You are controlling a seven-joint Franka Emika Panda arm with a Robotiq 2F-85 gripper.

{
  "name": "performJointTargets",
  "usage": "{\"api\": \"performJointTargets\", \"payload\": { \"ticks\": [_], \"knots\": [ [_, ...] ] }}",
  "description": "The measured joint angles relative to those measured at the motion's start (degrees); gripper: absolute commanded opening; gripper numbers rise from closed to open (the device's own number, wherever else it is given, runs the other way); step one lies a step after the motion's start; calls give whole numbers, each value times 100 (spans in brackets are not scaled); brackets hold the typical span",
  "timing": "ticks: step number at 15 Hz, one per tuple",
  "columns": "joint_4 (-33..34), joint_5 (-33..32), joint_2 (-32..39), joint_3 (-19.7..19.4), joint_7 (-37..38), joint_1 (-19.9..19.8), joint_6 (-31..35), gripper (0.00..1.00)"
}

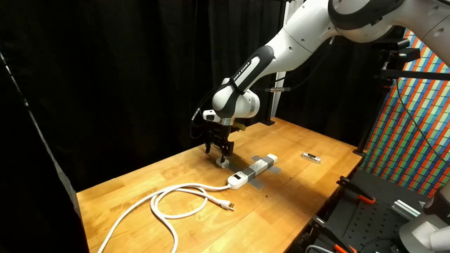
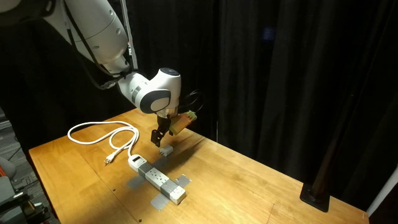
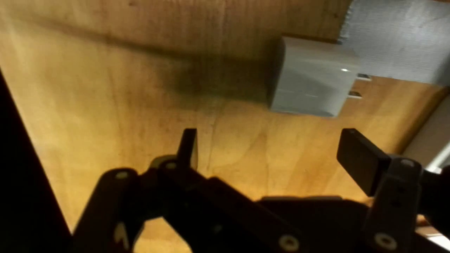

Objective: Put the charging adapter on the extension cable

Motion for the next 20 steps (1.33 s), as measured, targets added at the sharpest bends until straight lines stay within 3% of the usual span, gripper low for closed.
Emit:
{"api": "performJointTargets", "payload": {
  "ticks": [3, 6, 12, 20],
  "knots": [
    [-51, -13, 218, -126, 603, 180, 1101, 100],
    [-99, -307, 351, -704, 1579, 684, 1733, 100],
    [-131, -817, 354, -2225, 4151, 2051, 1741, 100],
    [121, -1490, 468, -3361, 7522, 2847, 1525, 100]
  ]
}}
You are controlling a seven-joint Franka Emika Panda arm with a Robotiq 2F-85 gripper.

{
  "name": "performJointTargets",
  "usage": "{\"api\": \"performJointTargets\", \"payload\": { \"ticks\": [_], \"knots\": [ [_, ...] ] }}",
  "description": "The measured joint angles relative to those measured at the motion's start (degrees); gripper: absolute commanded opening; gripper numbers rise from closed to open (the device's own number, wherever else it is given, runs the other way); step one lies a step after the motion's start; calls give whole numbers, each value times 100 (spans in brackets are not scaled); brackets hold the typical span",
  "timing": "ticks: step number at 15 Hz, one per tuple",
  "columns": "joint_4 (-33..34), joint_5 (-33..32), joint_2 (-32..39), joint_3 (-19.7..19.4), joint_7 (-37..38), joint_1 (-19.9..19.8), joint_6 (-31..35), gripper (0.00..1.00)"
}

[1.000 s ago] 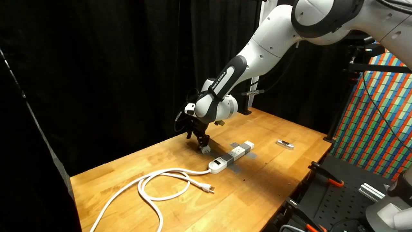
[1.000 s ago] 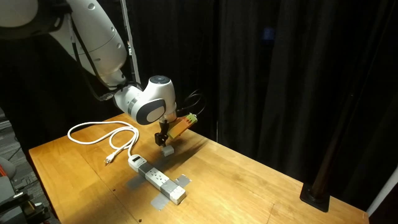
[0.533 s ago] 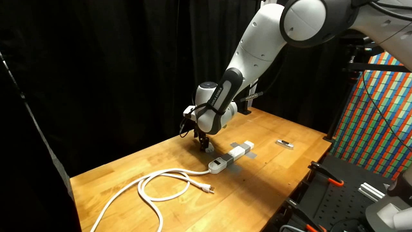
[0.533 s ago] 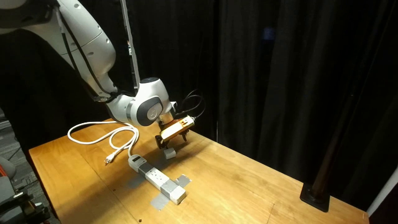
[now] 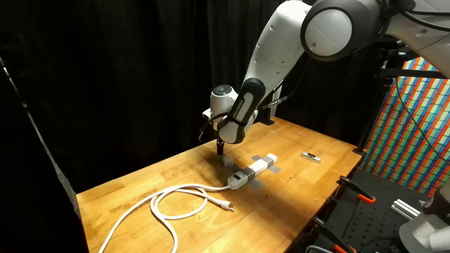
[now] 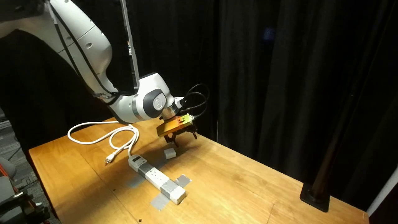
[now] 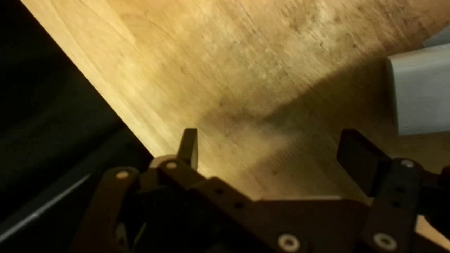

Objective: Put the charging adapter on the extension cable

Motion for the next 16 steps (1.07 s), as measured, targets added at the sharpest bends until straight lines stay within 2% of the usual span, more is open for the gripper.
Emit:
{"api": "performJointTargets", "payload": {
  "ticks": [2, 4, 9, 16],
  "knots": [
    [105, -349, 45, -167, 787, 97, -415, 100],
    [174, -626, 55, -152, 1329, 100, -912, 100],
    [336, -1010, 65, -17, 2140, 87, -1735, 100],
    [395, -1362, 63, -111, 3280, 1, -2423, 100]
  ]
}}
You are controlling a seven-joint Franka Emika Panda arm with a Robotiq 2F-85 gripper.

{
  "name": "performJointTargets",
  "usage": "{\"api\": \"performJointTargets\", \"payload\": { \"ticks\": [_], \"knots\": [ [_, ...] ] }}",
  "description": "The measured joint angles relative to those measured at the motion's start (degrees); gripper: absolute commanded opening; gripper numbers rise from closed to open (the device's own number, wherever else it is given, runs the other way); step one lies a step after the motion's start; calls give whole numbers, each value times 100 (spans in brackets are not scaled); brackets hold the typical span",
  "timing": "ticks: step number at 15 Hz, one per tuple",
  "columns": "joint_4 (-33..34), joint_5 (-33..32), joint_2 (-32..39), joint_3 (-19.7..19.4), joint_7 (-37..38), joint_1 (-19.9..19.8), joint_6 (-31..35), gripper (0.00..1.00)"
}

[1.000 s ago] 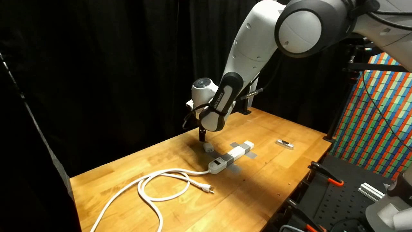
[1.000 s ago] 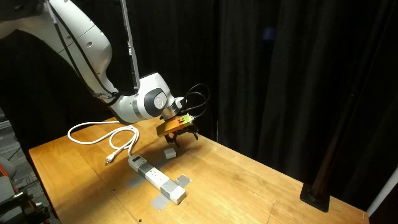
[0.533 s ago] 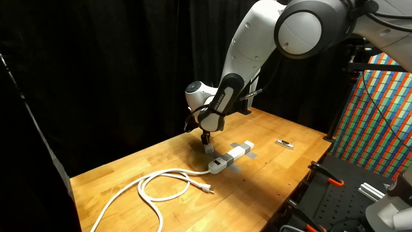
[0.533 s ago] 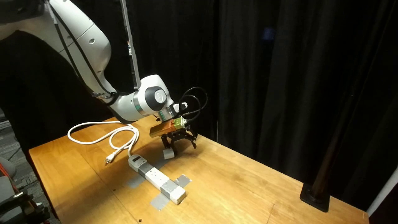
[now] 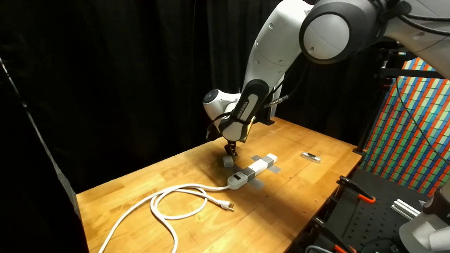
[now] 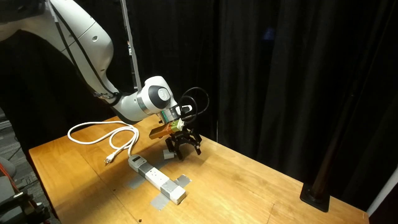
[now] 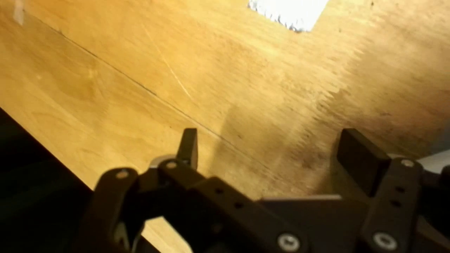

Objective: Put the charging adapter on the extension cable

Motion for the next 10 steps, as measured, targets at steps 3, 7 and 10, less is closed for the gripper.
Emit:
{"api": "performJointTargets", "payload": {
  "ticks": [3, 7, 10],
  "knots": [
    [-30, -7, 0, 82, 55, -159, -99, 100],
    [-49, -285, -51, 420, -360, -461, 541, 100],
    [-41, -432, -254, 594, -927, -629, 1134, 100]
  ]
}}
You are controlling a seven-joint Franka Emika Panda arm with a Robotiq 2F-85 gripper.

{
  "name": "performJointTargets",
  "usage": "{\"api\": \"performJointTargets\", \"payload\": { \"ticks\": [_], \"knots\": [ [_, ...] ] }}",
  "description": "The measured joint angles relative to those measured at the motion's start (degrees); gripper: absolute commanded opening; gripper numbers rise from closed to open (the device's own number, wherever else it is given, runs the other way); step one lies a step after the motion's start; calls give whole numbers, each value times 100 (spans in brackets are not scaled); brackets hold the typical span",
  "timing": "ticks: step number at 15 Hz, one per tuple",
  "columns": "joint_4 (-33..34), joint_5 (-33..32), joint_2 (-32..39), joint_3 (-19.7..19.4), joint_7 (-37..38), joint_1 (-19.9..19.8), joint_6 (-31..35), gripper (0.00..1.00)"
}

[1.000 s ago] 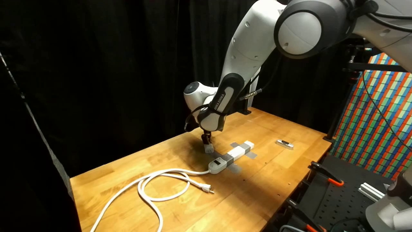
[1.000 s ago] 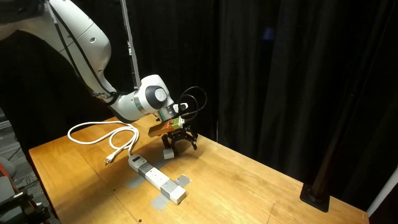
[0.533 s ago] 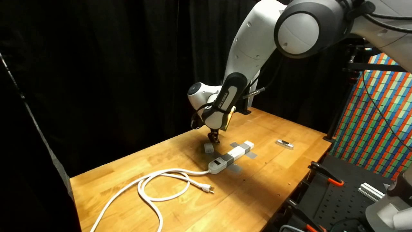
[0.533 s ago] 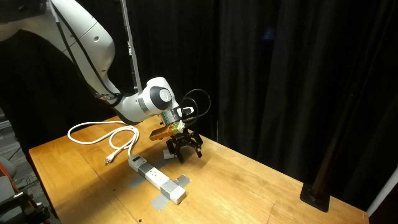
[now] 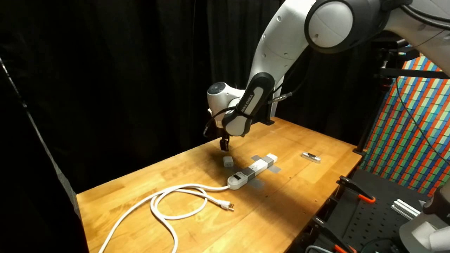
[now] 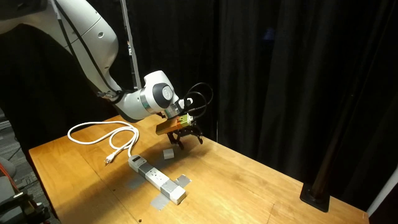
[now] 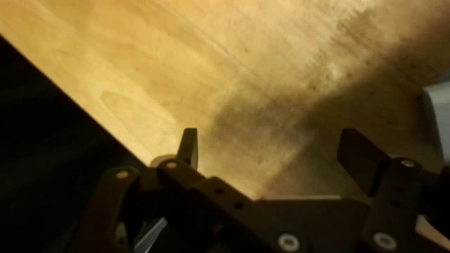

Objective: Put the charging adapter on the extension cable

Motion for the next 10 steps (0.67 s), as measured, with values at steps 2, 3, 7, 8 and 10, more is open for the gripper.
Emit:
{"api": "performJointTargets", "payload": {
  "ticks": [2, 3, 7, 8, 10],
  "knots": [
    [3, 3, -240, 278, -663, -227, 94, 100],
    [3, 59, -366, 524, -1052, -414, 56, 100],
    [-8, 265, -552, 1522, -2555, -1201, 13, 100],
    [-23, 316, -521, 1725, -2895, -1359, 13, 100],
    [-73, 415, -402, 2085, -3538, -1614, 16, 100]
  ]
}}
